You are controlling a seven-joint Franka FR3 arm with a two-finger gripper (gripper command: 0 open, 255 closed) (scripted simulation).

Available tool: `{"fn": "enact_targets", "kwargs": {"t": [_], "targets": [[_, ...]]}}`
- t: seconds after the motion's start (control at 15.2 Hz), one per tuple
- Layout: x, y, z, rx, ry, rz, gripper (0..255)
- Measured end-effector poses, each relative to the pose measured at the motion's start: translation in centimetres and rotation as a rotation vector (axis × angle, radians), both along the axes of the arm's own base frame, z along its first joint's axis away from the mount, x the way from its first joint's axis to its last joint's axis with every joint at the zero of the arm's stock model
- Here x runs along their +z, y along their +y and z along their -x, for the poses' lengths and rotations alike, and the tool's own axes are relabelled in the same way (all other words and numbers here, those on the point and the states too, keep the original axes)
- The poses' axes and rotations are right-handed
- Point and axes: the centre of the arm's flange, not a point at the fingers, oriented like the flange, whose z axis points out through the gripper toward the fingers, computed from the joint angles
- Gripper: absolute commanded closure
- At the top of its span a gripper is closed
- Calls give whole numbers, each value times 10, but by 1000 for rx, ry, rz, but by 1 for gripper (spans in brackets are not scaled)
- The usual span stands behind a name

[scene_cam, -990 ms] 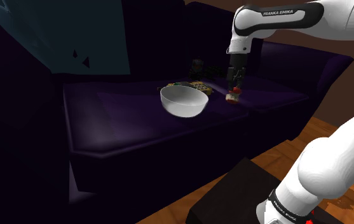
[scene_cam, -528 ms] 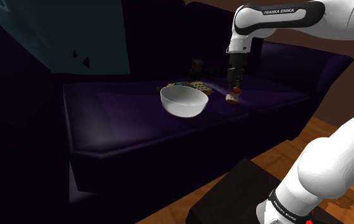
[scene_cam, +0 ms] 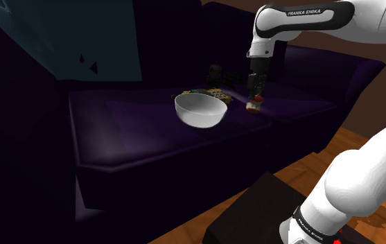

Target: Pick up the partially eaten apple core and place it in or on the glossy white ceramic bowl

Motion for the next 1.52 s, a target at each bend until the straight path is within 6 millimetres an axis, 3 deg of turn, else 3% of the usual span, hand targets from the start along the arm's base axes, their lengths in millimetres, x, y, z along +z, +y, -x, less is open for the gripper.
{"fn": "enact_targets", "kwargs": {"t": [0.2,1.52], "targets": [[7,-2,0,-4,7,5,255],[112,-5,1,-6,10,6,255]]}}
